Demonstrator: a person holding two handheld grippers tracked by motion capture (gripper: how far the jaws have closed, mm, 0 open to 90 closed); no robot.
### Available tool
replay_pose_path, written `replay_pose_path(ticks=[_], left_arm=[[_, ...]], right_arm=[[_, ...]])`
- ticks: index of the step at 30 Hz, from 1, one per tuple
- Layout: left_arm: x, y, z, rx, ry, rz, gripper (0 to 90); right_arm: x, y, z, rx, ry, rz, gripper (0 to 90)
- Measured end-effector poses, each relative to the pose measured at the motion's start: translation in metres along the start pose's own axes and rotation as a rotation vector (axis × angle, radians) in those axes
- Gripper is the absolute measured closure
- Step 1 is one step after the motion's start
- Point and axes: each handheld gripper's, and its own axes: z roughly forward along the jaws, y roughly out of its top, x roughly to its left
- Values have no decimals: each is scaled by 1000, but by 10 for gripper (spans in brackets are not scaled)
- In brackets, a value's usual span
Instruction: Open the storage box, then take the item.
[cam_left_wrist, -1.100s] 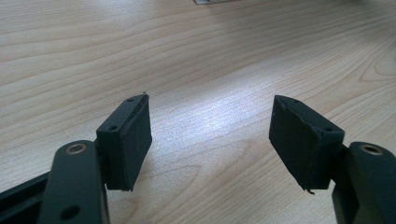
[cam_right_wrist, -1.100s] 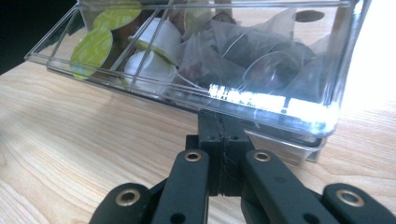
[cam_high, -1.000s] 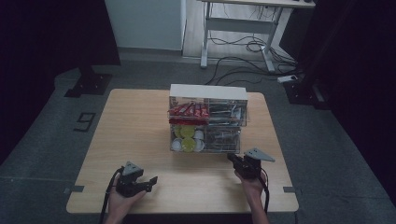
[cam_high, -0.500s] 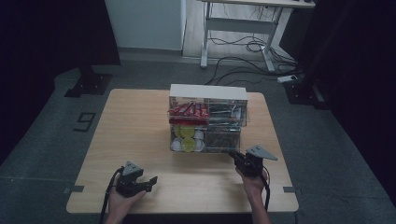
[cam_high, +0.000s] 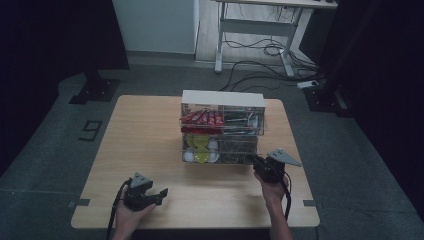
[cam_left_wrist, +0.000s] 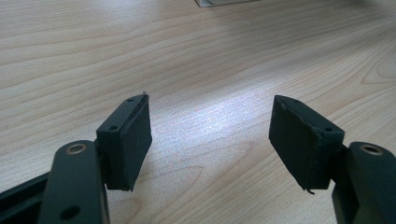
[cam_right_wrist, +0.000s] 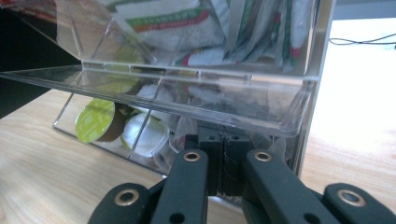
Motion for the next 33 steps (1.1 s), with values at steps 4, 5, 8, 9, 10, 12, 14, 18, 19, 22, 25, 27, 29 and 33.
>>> replay_pose_path(ticks=[4, 5, 8, 9, 10, 12, 14, 18, 19, 22, 25, 27, 29, 33], left_arm=[[1, 0, -1, -1, 4, 1, 300], [1, 0, -1, -1, 6, 1, 300], [1, 1, -2, -2, 6, 0, 300], [2, 1, -2, -3, 6, -1, 300], [2, 1, -3, -5, 8, -2, 300], [2, 1, -3, -6, 7, -3, 300], [2, 0, -2, -5, 8, -4, 300], [1, 0, -1, 0, 6, 3, 300], [0, 0, -1, 0, 6, 5, 300], [0, 1, -2, -6, 7, 5, 300], [0, 1, -2, -5, 11, 7, 300], [-1, 1, -2, -5, 12, 10, 300], [-2, 1, -2, -4, 12, 16, 300], [-4, 1, 0, -2, 15, 21, 301]], right_arm=[[0, 6, 3, -16, -2, 4, 885], [-1, 8, 3, -21, -2, 3, 885], [-1, 13, 7, -37, 6, 11, 884], [-1, 14, 8, -41, 8, 14, 884], [-1, 15, 9, -48, 6, 15, 883], [-1, 18, 10, -62, 5, 18, 883], [-2, 20, 10, -80, 1, 21, 883], [-3, 21, 12, -97, -7, 11, 883], [-3, 21, 12, -95, -11, 4, 883], [-3, 20, 11, -97, -15, -1, 882], [-3, 19, 11, -102, -12, -2, 873], [-3, 19, 10, -102, -10, -4, 867], [-3, 19, 10, -101, -9, -4, 866], [-4, 18, 10, -102, -6, -2, 866]])
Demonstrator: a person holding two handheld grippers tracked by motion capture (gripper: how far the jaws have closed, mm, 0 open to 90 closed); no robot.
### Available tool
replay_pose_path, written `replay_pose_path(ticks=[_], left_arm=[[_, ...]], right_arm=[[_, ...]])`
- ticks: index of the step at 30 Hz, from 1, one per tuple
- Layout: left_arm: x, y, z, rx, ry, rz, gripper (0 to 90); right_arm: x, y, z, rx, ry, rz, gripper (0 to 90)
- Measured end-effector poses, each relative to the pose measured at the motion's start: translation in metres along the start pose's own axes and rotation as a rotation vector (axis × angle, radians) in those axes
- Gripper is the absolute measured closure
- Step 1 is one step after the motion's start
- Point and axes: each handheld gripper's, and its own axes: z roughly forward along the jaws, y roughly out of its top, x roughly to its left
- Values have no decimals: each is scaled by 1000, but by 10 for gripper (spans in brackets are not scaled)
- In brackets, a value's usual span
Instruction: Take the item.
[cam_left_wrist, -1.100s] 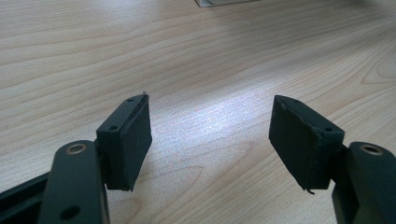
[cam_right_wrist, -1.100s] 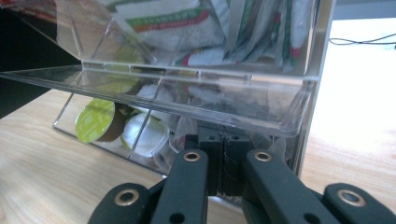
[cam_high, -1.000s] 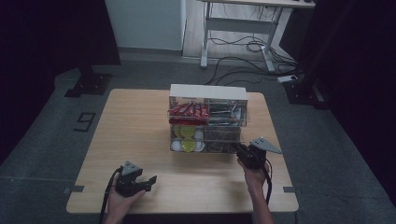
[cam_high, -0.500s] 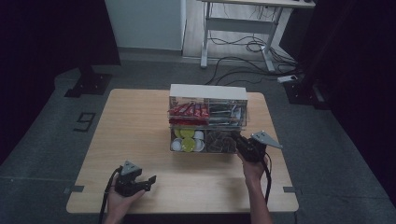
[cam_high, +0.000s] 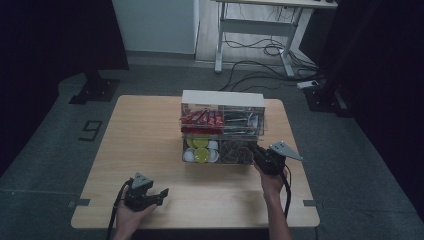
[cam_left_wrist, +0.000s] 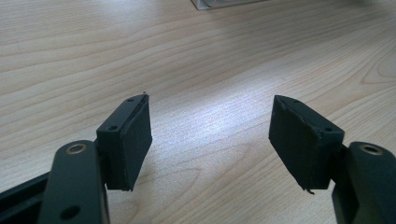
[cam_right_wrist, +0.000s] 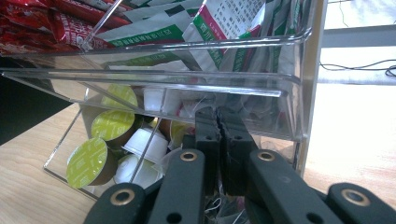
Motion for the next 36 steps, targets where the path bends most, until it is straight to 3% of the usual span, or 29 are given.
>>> replay_pose_path(ticks=[15, 36], left_arm=[[-8, 8, -2, -26, 11, 20, 308], [-40, 46, 16, -53, 26, 58, 313]], right_arm=[[-1, -2, 0, 7, 5, 13, 866], [-8, -2, -1, -1, 30, 56, 867]])
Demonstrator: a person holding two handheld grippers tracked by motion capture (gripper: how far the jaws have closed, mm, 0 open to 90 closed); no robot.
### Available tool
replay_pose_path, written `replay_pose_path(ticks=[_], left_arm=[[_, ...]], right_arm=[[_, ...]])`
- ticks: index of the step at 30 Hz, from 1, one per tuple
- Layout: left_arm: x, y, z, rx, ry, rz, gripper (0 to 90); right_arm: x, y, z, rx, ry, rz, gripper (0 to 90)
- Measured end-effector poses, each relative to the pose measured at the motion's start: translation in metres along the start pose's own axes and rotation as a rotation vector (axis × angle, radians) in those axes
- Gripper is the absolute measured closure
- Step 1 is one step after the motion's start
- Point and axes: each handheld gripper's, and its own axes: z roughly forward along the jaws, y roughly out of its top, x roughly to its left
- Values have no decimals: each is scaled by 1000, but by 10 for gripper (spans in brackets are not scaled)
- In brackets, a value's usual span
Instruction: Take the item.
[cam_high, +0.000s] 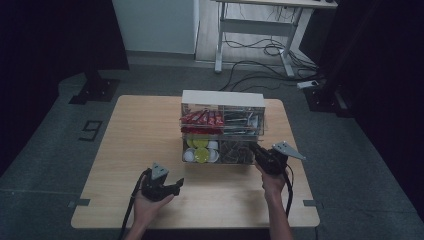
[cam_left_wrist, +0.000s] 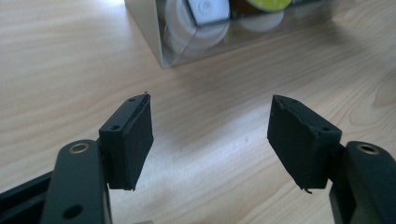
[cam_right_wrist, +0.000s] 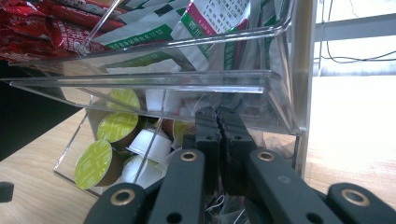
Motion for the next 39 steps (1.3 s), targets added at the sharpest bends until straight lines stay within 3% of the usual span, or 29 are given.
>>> replay_pose_path(ticks=[8, 29, 39], left_arm=[[-7, 15, 6, -17, 10, 23, 317], [-22, 42, 28, -70, 38, 10, 339], [-32, 51, 41, -72, 45, 37, 344]], right_arm=[[-1, 0, 0, -1, 5, 11, 867], [-1, 0, -2, 2, 7, 18, 866], [-2, 0, -2, 1, 7, 21, 867]])
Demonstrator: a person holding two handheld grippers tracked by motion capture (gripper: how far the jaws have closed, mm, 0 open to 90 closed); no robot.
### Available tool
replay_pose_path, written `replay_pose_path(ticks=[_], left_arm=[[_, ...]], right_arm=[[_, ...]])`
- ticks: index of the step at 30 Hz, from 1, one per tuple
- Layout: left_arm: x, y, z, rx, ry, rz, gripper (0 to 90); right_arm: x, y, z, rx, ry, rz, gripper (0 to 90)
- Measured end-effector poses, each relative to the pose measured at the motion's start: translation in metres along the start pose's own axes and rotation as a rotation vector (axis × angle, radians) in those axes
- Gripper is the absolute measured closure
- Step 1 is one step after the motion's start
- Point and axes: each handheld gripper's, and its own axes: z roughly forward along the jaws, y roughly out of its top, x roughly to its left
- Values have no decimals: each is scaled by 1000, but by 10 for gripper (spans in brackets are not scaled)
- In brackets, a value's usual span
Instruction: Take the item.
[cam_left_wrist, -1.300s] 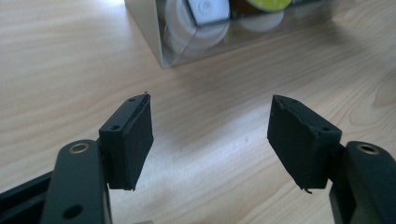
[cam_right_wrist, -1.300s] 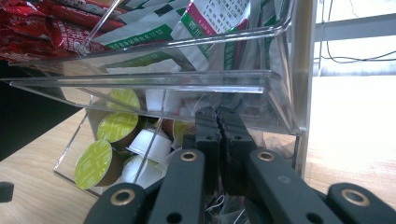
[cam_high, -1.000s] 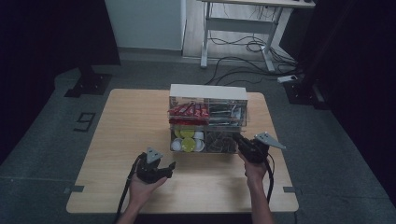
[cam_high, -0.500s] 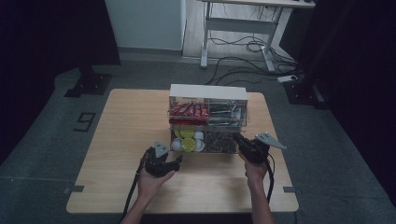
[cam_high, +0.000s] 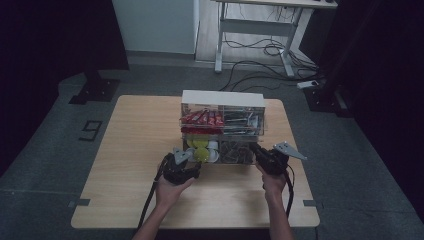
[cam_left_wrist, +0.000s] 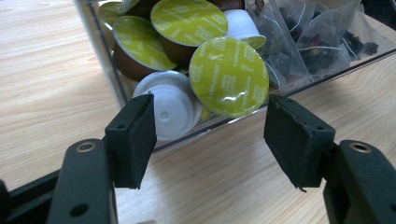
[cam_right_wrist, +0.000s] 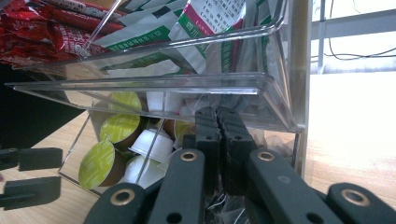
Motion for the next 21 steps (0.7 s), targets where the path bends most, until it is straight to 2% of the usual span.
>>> replay_pose_path(ticks=[11, 21], left_arm=[[-9, 7, 13, 5, 2, 15, 341], [-16, 10, 27, 4, 9, 11, 335]], right_arm=[[0, 0, 0, 0, 0, 2, 867], [-1, -1, 0, 0, 1, 3, 867]])
